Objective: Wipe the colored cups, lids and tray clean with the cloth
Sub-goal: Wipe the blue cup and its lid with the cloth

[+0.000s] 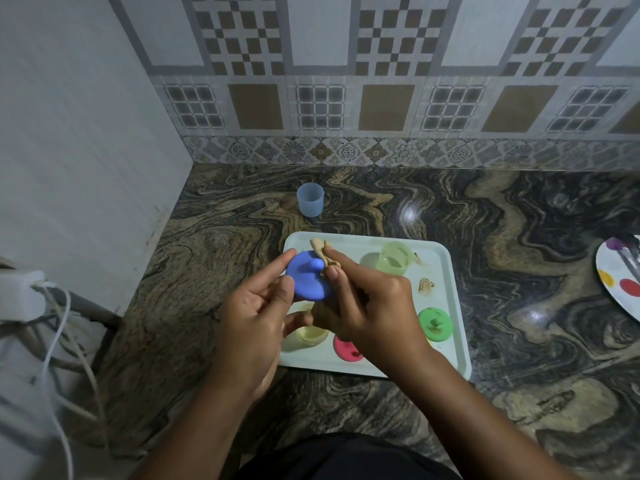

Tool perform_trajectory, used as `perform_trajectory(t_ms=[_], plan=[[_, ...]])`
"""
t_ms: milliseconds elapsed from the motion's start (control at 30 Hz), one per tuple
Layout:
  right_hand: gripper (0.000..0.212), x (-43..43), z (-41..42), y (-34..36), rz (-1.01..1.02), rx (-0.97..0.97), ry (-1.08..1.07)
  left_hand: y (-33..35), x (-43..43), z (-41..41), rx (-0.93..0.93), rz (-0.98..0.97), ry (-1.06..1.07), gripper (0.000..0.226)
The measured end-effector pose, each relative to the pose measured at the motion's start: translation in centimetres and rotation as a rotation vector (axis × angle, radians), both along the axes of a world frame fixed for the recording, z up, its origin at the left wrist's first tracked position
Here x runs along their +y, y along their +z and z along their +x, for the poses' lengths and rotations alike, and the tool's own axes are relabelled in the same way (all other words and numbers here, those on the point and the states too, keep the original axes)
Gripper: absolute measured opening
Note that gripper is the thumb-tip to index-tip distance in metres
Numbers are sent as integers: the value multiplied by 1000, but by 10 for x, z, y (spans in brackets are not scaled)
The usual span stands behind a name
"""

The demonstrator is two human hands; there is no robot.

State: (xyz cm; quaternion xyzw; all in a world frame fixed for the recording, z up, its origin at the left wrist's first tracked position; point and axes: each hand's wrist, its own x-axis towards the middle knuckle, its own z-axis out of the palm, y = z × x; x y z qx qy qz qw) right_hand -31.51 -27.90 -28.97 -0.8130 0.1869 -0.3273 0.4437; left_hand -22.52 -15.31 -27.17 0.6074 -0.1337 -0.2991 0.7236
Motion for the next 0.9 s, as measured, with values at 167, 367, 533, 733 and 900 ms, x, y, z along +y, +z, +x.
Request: perform_trajectory(t_ms=[167,367,533,733,900], plan=[[32,-2,0,-5,33,-14,21,3,-7,-7,-37,-16,20,59],[34,5,-5,-6,-108,-114,80,6,-4,3,-18,8,109,32],[30,-4,-3,-1,-121,-117,37,7,1,3,-10,34,-33,34],[27,1,-2,-2,169,-30,49,8,-4,-3,-13,-26,-88,59],[32,-1,-2,-3,-16,-148,32,6,-8,-2,-5,-85,87,38]])
